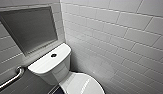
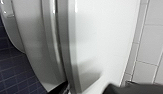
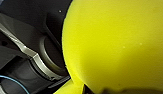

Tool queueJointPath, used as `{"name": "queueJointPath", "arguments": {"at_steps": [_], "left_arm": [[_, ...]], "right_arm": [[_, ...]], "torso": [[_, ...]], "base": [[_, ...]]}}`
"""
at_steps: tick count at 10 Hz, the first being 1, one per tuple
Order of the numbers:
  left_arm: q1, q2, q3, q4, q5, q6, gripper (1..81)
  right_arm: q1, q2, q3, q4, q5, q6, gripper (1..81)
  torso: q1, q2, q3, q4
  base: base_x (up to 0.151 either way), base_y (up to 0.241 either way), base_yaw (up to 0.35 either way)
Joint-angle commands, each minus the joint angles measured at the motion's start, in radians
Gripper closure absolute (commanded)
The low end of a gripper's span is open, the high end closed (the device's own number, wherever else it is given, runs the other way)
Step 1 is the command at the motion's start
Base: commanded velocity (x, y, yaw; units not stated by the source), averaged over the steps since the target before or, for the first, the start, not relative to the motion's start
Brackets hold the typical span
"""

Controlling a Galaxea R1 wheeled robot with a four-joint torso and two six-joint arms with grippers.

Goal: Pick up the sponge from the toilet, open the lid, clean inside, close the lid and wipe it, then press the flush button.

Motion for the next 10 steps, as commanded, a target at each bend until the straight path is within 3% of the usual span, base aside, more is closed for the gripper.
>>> {"name": "queueJointPath", "arguments": {"at_steps": [1,10], "left_arm": [[-0.134,0.009,0.065,0.037,-0.041,0.022,1.0],[-0.128,-0.141,0.337,0.039,-0.133,0.022,1.0]], "right_arm": [[-0.028,-0.015,0.007,-0.005,-0.073,0.005,81.1],[-0.019,-0.018,0.009,0.002,-0.073,0.011,81.1]], "torso": [[0.0,0.0,0.0,0.0],[0.001,0.0,-0.002,0.0]], "base": [[0.0,0.0,0.0],[0.0,0.0,0.0]]}}
